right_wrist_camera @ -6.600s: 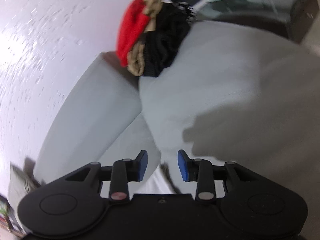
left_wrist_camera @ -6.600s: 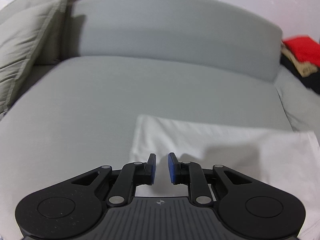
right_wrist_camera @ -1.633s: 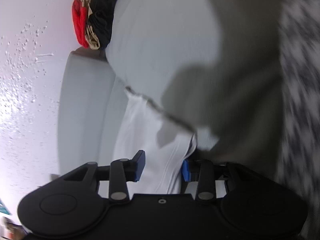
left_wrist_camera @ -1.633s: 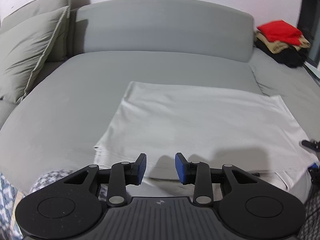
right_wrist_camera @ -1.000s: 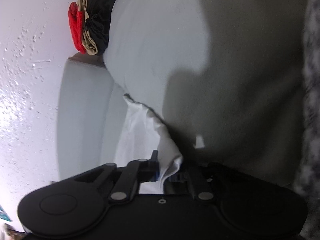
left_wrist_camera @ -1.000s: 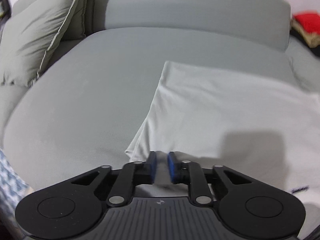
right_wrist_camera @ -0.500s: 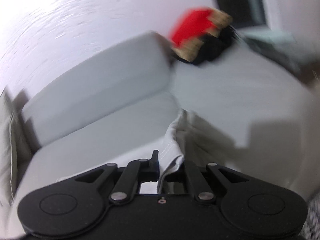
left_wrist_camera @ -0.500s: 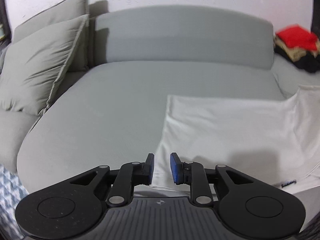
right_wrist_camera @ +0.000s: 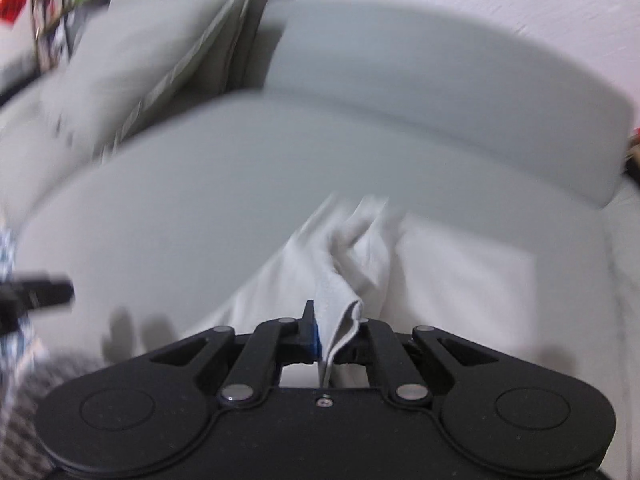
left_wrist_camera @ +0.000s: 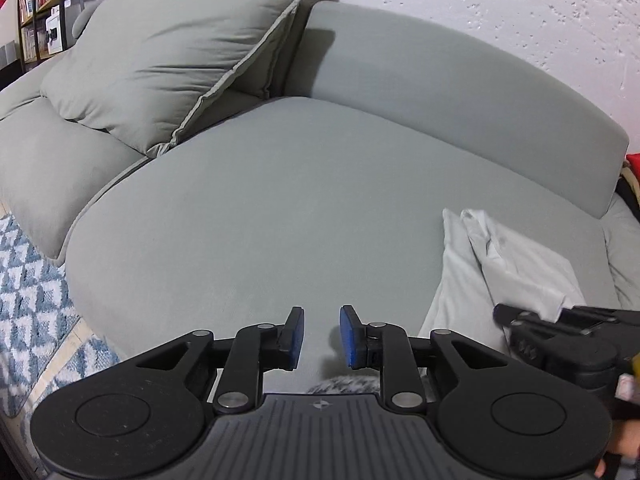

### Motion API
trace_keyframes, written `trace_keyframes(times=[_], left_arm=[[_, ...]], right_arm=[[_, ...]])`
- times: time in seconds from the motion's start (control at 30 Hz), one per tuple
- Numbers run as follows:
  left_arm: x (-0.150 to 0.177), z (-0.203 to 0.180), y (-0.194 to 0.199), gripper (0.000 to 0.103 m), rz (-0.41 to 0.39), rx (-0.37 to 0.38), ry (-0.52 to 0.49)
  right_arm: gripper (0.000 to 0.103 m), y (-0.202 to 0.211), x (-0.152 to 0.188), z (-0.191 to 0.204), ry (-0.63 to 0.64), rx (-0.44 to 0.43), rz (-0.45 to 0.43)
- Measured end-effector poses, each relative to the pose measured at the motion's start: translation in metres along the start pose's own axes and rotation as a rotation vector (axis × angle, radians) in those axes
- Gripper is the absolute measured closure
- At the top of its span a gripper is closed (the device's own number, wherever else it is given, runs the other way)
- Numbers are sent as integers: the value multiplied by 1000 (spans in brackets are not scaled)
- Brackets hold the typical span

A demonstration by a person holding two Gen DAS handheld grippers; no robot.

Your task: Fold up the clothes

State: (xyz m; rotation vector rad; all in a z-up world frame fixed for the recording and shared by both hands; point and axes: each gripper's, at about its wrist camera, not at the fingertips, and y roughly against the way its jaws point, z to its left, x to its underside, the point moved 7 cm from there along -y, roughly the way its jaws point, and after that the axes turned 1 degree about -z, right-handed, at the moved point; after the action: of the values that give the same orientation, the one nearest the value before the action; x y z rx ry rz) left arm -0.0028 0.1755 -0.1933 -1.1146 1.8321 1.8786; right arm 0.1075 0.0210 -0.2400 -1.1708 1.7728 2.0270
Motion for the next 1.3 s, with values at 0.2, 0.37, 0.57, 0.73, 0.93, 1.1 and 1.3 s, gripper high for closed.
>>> trace_keyframes(times=[0.2, 0.37, 0.57, 0.73, 0.93, 1.1, 1.3], left_arm=[[2, 5, -5, 81, 10, 18, 10], [2, 4, -5, 81, 12, 29, 10], [2, 9, -1, 81, 4, 6, 12], [2, 10, 5, 81, 0, -10, 9], [-1, 15, 15, 81, -27, -19, 11], [0, 9, 13, 89, -16, 36, 14], [-7, -48, 8, 92, -15, 178, -108]], right_arm=[[98, 21, -3, -5, -146, -49, 12], [98, 39, -12, -7, -254, -103, 27], [98, 37, -14, 0, -247, -121, 53], [90, 27, -7, 17, -153, -177, 150], [48, 73, 1, -11, -195, -309, 105], [48, 114, 5, -91, -388, -273, 19], [84, 118, 44, -152, -473, -188, 14]])
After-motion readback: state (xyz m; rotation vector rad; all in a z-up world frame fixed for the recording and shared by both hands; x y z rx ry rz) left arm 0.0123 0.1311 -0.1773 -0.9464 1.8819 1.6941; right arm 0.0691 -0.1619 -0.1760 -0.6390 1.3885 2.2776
